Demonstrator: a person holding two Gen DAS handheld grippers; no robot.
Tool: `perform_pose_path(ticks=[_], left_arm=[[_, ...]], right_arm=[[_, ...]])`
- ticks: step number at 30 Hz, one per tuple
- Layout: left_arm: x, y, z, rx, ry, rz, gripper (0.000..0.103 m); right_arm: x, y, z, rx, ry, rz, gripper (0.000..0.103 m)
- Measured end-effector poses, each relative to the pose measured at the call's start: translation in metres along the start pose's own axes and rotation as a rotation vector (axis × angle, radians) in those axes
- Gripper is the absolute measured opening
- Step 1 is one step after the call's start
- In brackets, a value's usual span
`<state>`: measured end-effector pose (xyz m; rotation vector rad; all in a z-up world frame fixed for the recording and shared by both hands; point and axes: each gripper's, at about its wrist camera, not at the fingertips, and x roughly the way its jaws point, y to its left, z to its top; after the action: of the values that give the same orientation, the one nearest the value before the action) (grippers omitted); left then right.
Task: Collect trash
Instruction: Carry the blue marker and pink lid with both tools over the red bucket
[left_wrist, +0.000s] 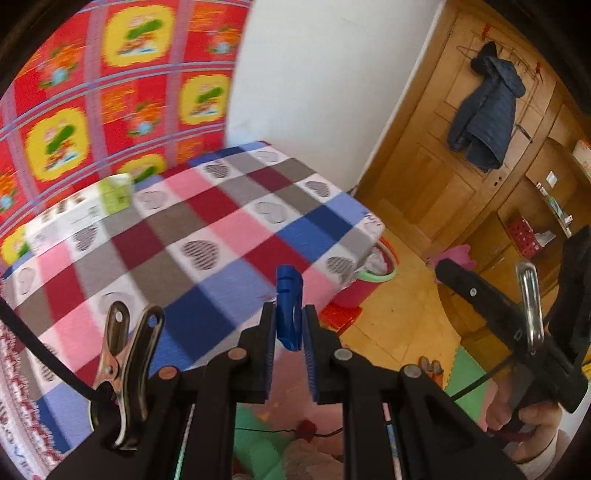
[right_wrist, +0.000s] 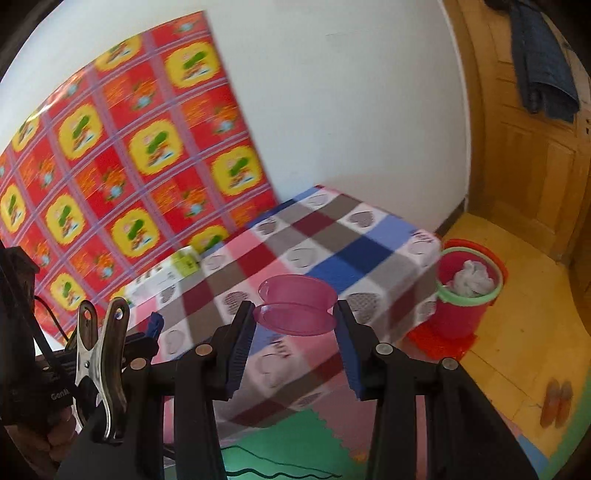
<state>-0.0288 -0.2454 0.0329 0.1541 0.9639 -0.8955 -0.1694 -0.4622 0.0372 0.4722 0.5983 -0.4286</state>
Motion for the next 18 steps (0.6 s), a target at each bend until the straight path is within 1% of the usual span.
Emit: perform_pose_path(ticks=[3, 6, 10, 13, 18], left_arm=[[0.022, -0.037, 0.012, 0.026, -0.009, -0.003, 0.014], [0.043, -0.067, 0.023, 0.027, -0.014, -0.021, 0.014], [0.076, -0.113, 0.042, 0.049, -0.004, -0.034, 0.014], [0.097, -0.139, 0.054, 0.063, -0.008, -0.048, 0.014], [0.134, -0.178, 0.076, 0.083, 0.026, -0.086, 0.014]], right_arm=[[-0.004, -0.031, 0.009, 0.007, -0.008, -0.005, 0.044], [-0.005, -0.064, 0.018, 0.011, -0.006, -0.002, 0.044], [-0.001, -0.108, 0.034, 0.006, 0.005, -0.015, 0.044], [0.003, -0.14, 0.043, 0.012, 0.018, -0.023, 0.044], [0.011, -0.186, 0.055, 0.04, 0.036, -0.049, 0.044]])
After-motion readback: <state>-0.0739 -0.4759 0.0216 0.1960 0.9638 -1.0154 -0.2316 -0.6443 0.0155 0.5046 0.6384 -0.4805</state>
